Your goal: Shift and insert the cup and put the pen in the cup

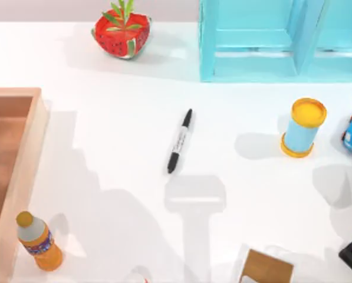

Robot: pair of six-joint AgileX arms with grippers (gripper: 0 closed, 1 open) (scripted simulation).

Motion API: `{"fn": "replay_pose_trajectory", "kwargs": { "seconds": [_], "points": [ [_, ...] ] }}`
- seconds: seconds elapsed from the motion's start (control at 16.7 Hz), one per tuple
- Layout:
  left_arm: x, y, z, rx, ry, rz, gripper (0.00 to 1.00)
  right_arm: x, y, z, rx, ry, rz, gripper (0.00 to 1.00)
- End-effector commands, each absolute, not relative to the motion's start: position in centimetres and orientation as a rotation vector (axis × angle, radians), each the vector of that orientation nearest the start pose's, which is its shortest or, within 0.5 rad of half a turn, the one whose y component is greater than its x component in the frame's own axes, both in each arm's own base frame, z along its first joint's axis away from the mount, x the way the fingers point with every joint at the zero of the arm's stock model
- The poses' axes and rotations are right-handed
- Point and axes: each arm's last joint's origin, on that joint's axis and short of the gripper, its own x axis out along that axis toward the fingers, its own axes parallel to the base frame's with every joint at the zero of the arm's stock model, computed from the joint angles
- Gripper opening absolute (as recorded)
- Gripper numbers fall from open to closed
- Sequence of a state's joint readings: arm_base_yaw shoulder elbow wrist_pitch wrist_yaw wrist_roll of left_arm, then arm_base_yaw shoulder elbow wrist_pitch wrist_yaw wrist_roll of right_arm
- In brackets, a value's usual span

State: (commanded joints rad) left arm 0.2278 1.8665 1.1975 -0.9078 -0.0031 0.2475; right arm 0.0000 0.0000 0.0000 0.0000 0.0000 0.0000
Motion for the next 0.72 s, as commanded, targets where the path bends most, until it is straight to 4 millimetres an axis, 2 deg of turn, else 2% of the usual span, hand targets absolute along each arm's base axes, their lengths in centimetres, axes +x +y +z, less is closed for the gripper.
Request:
{"fn": "replay_pose_trajectory", "kwargs": {
  "seconds": [0.24, 0.72],
  "points": [
    [32.24, 7.71, 14.83, 0.014, 1.578, -0.010, 0.02, 10.57, -0.12, 16.00, 0.000, 0.000, 0.000, 1.00],
    [32.24, 7.71, 14.83, 0.014, 1.578, -0.010, 0.00, 10.57, -0.12, 16.00, 0.000, 0.000, 0.000, 1.00]
  ]
}}
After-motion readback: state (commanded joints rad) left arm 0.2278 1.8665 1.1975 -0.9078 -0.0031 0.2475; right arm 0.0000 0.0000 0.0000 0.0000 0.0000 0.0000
